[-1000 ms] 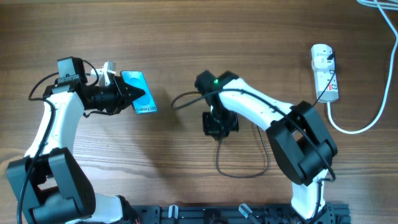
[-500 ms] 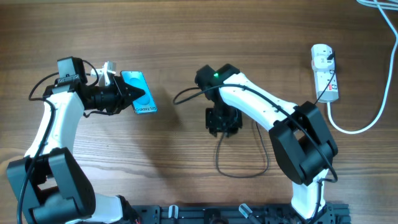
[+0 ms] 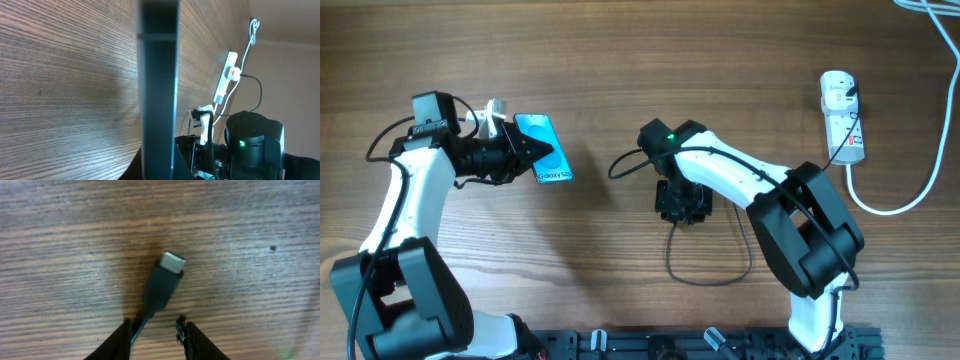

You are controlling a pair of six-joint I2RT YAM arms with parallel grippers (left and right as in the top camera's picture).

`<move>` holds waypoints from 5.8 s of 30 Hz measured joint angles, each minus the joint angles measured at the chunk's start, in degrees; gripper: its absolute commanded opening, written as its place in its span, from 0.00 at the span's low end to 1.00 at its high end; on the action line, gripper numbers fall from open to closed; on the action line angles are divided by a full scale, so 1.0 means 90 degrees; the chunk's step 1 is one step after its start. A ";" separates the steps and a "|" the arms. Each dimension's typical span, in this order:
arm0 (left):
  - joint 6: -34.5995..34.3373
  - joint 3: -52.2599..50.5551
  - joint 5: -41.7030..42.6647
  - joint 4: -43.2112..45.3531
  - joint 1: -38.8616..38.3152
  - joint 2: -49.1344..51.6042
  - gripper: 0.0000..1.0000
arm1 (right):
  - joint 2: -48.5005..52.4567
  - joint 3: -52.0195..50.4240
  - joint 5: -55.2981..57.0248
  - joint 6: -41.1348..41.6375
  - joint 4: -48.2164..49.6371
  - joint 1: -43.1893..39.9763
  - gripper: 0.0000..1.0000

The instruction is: Plug charger to phone and switch on socket

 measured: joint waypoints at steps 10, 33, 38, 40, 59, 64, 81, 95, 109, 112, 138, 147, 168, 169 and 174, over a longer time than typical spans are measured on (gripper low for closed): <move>0.0000 0.0000 -0.0024 0.0002 0.0000 0.0000 0.04 | 0.0000 0.0000 0.0000 0.0005 0.0005 -0.0002 0.36; 0.0000 0.0000 -0.0024 0.0005 0.0000 0.0000 0.04 | -0.0036 0.0000 -0.0002 0.0005 0.0432 0.0000 0.39; 0.0002 0.0000 -0.0024 0.0005 0.0000 0.0000 0.04 | -0.0041 0.0000 -0.0002 0.0002 0.0476 0.0000 0.40; 0.0002 0.0000 -0.0024 0.0005 0.0000 0.0000 0.04 | -0.0046 0.0000 0.0000 0.0002 0.0515 0.0000 0.40; 0.0000 0.0000 -0.0024 0.0005 0.0000 0.0000 0.04 | -0.0049 0.0002 -0.0005 0.0007 0.0561 0.0000 0.18; 0.0000 0.0000 -0.0024 0.0005 0.0000 0.0000 0.04 | -0.0049 0.0000 -0.0005 0.0002 0.0602 0.0000 0.13; 0.0002 0.0000 -0.0170 0.0092 0.0000 0.0000 0.04 | -0.0073 0.0000 -0.0005 -0.0345 0.0979 -0.0032 0.13; -0.0032 0.0000 -0.0192 0.0413 0.0000 0.0000 0.04 | -0.0083 0.0000 -0.0233 -0.0976 0.1251 -0.0236 0.04; -0.0454 -0.0024 0.2261 0.2322 0.0000 -0.0039 0.04 | -0.1712 -0.0143 -0.2837 -0.4393 0.1736 -0.0585 0.04; -0.0605 -0.0024 0.2696 0.2540 -0.0010 -0.0189 0.04 | -0.2266 -0.0141 -0.3980 -0.5083 0.1741 -0.0831 0.04; -0.4415 -0.0046 0.2873 0.6268 -0.1350 -0.1003 0.04 | -0.2429 -0.0141 -0.7244 -0.4010 0.3407 -0.0969 0.04; -0.3657 -0.0046 0.2421 0.5093 -0.1350 -0.1003 0.04 | -0.2429 -0.0141 -0.6730 -0.3351 0.3619 -0.0860 0.04; -0.1919 -0.0046 0.1535 0.3400 -0.1350 -0.1003 0.04 | -0.2426 -0.0141 -0.4566 -0.3128 0.2965 -0.0291 0.04; -0.1870 -0.0046 0.1520 0.3339 -0.1350 -0.1003 0.04 | -0.2429 -0.0141 -0.4546 -0.3128 0.2970 -0.0291 0.04; -0.1656 -0.0046 0.1496 0.3016 -0.1350 -0.1003 0.04 | -0.2426 -0.0141 -0.4524 -0.3130 0.3089 -0.0291 0.04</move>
